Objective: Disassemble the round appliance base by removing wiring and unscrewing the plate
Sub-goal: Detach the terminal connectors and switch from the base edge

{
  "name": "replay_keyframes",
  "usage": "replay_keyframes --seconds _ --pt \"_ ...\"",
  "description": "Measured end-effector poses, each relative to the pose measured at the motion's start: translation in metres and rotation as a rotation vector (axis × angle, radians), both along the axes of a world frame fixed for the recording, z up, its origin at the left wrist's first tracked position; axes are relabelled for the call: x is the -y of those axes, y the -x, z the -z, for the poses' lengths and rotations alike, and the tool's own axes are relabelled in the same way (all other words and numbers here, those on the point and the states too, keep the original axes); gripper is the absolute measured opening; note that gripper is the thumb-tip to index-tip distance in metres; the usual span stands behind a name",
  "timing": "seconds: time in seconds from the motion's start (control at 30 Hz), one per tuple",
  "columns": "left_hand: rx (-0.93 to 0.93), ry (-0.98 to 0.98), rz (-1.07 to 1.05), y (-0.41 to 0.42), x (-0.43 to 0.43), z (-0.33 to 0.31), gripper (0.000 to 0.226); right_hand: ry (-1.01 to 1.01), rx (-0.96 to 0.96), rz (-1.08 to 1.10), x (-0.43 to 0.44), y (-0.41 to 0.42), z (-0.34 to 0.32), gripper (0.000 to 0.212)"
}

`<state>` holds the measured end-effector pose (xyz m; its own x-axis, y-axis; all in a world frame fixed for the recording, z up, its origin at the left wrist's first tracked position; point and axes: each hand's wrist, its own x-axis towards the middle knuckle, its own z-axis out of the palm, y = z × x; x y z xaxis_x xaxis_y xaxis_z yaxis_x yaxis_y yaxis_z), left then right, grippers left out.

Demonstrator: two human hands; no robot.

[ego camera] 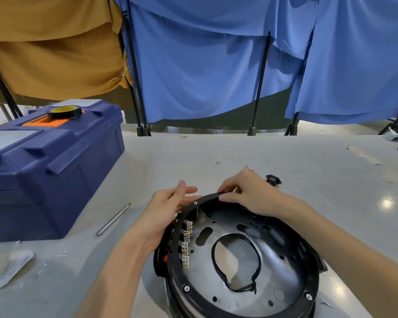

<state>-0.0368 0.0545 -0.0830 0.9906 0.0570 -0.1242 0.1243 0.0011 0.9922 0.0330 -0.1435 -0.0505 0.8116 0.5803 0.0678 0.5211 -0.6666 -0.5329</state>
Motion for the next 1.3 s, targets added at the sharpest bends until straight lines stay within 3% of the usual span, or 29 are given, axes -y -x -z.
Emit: replay_keyframes --seconds 0.13,0.23,0.33,0.43,0.6,0.73,0.93,1.03,1.17,1.3 --pt "0.003 0.103 0.048 -0.001 0.006 0.003 0.040 0.093 0.093 -0.149 -0.015 0.020 -0.008 0.054" --pt "0.051 0.045 0.044 0.003 0.007 0.009 0.036 0.079 0.073 -0.285 -0.030 0.033 -0.009 0.049" --pt "0.133 -0.182 -0.022 0.011 -0.005 0.018 0.023 0.059 0.052 -0.281 -0.031 0.037 -0.009 0.044" --pt "0.199 -0.381 0.097 0.024 -0.021 0.020 0.021 0.022 0.022 -0.298 -0.028 0.037 -0.008 0.041" --pt "0.261 -0.445 0.195 0.035 -0.033 0.005 0.016 0.013 0.065 -0.265 -0.029 0.036 0.000 0.031" --pt "0.325 -0.689 0.138 0.039 -0.029 0.002 0.019 0.031 0.116 -0.283 -0.030 0.036 0.007 0.028" --pt "0.488 -1.090 0.142 0.046 -0.026 0.009 0.018 -0.026 0.192 -0.210 -0.023 0.041 0.006 0.042" --pt "0.535 -1.132 0.170 0.048 -0.026 0.009 0.012 0.043 0.431 -0.195 -0.022 0.047 -0.004 0.031" --pt "0.530 -1.140 0.172 0.048 -0.023 0.007 0.010 0.313 0.314 -0.262 -0.032 0.057 -0.005 0.024" --pt "0.524 -1.165 0.178 0.050 -0.019 0.007 0.014 0.308 0.213 -0.312 -0.034 0.054 -0.004 0.030"
